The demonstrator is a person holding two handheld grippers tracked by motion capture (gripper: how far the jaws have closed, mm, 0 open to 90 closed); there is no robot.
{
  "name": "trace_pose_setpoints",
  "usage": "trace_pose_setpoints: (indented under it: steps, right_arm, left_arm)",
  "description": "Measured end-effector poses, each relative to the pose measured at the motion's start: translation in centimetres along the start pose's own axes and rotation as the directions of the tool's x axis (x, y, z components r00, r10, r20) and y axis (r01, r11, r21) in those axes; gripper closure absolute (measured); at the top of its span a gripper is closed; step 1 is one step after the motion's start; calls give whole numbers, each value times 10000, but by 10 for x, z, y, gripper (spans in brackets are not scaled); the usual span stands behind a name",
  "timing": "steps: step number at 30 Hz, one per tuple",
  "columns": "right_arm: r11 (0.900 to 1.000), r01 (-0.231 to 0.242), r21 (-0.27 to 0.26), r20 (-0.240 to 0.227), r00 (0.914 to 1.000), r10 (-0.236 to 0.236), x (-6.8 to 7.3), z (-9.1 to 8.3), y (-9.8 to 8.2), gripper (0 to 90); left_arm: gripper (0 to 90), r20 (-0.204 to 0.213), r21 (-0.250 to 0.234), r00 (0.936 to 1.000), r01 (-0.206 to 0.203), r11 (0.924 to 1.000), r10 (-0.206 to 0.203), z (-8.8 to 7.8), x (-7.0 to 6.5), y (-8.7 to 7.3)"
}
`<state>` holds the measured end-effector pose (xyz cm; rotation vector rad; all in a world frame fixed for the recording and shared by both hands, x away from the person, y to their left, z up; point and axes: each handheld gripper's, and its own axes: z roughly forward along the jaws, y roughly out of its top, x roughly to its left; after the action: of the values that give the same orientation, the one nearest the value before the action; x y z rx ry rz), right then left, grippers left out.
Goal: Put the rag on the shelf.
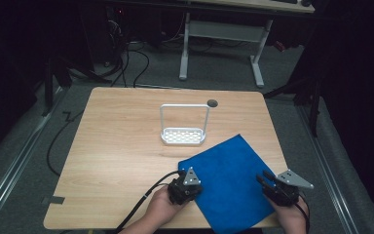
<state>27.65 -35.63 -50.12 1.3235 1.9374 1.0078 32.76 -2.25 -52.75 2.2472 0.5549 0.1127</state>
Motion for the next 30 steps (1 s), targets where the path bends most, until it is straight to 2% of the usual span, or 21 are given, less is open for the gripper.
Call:
trace_pose_setpoints:
  steps: [7, 9, 11, 14, 15, 16, 17, 18, 19, 21, 22, 23, 24, 25, 30]
  right_arm:
    - [9997, 211, -137, -463, 9987, -217, 8, 13, 12, 675]
    - [9996, 251, -131, -556, 9981, -258, 10, 16, 15, 680]
    - [9988, 450, -166, -779, 9959, -462, 14, 25, 21, 689]
    - [9985, 520, -143, -967, 9939, -532, 17, 31, 26, 700]
    - [9980, 624, -51, -1166, 9912, -626, 22, 39, 31, 716]
    - [9971, 760, -28, -1244, 9893, -757, 24, 44, 33, 727]
    - [9971, 760, -28, -1244, 9893, -757, 24, 44, 33, 727]
    - [9961, 881, 101, -1414, 9862, -858, 26, 54, 38, 760]
    - [9961, 881, 101, -1414, 9862, -858, 26, 54, 38, 760]
    - [9954, 902, 308, -1516, 9848, -846, 28, 67, 45, 830]
    - [9935, 1047, 441, -1515, 9837, -969, 29, 73, 48, 864]
    - [9935, 1047, 441, -1515, 9837, -969, 29, 73, 48, 864]
    - [9911, 1086, 766, -1701, 9809, -943, 31, 87, 54, 900]
    - [9901, 1132, 832, -1713, 9804, -977, 32, 90, 55, 900]
    - [9799, 1394, 1425, -1874, 9759, -1116, 38, 112, 57, 900]
  left_arm:
    - [884, -373, -80, 9969, 685, 9976, -687, -20, 14, -17]
    - [883, -436, -101, 9961, 760, 9971, -763, -22, 15, -19]
    - [883, -711, -206, 9920, 1030, 9945, -1042, -32, 21, -29]
    - [883, -873, -214, 9887, 1206, 9925, -1220, -39, 24, -34]
    - [883, -988, -245, 9863, 1304, 9912, -1322, -42, 26, -37]
    - [883, -1191, -300, 9811, 1500, 9882, -1525, -49, 30, -43]
    - [882, -1191, -300, 9811, 1500, 9882, -1525, -49, 30, -43]
    - [882, -1373, -351, 9757, 1674, 9853, -1707, -54, 33, -48]
    - [882, -1373, -351, 9757, 1674, 9853, -1707, -54, 33, -48]
    - [882, -1678, -481, 9642, 1998, 9787, -2051, -64, 38, -57]
    - [882, -1753, -534, 9606, 2095, 9763, -2157, -67, 39, -59]
    - [882, -1753, -534, 9606, 2095, 9763, -2157, -67, 39, -59]
    - [882, -1855, -610, 9553, 2226, 9730, -2302, -71, 41, -63]
    - [882, -1912, -660, 9525, 2286, 9713, -2371, -73, 41, -66]
    - [882, -2031, -772, 9459, 2423, 9671, -2532, -78, 42, -71]
